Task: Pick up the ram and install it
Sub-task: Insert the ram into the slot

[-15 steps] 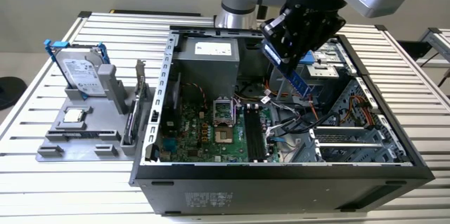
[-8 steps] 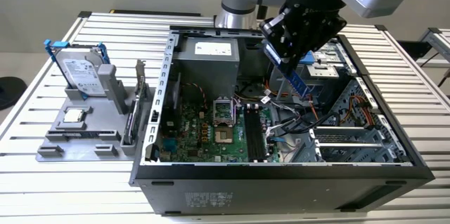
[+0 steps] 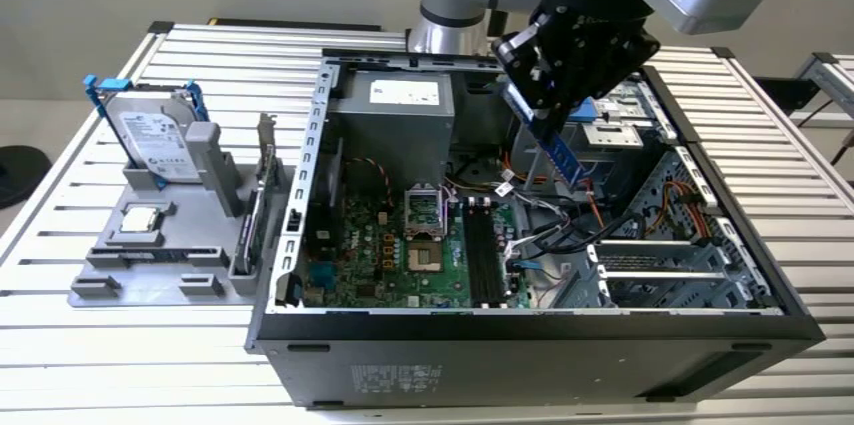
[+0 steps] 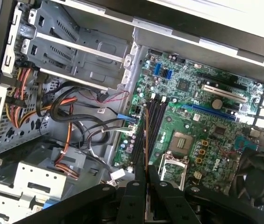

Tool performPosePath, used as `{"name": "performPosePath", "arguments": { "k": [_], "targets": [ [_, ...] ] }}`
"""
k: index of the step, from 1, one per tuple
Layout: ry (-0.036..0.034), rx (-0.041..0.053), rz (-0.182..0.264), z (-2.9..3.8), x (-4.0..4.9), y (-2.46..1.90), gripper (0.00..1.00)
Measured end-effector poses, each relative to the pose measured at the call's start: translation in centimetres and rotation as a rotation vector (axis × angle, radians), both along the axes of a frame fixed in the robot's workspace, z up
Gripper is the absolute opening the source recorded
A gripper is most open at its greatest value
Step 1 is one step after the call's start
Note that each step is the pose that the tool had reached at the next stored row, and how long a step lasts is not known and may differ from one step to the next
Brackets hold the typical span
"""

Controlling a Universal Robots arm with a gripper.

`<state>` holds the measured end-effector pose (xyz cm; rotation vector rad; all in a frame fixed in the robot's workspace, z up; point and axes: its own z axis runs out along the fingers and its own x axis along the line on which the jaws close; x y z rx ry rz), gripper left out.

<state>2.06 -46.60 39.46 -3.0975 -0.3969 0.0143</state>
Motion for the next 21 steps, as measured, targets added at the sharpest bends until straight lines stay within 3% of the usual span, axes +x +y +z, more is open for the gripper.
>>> {"name": "performPosePath", "arguments": {
  "k": [11, 21],
  "targets": [
    [0.0, -0.0001, -0.06, 0.0, 0.0, 0.0, 0.0],
    [0.0, -0.0001, -0.067, -0.04, 0.0, 0.03, 0.0]
  ]
}}
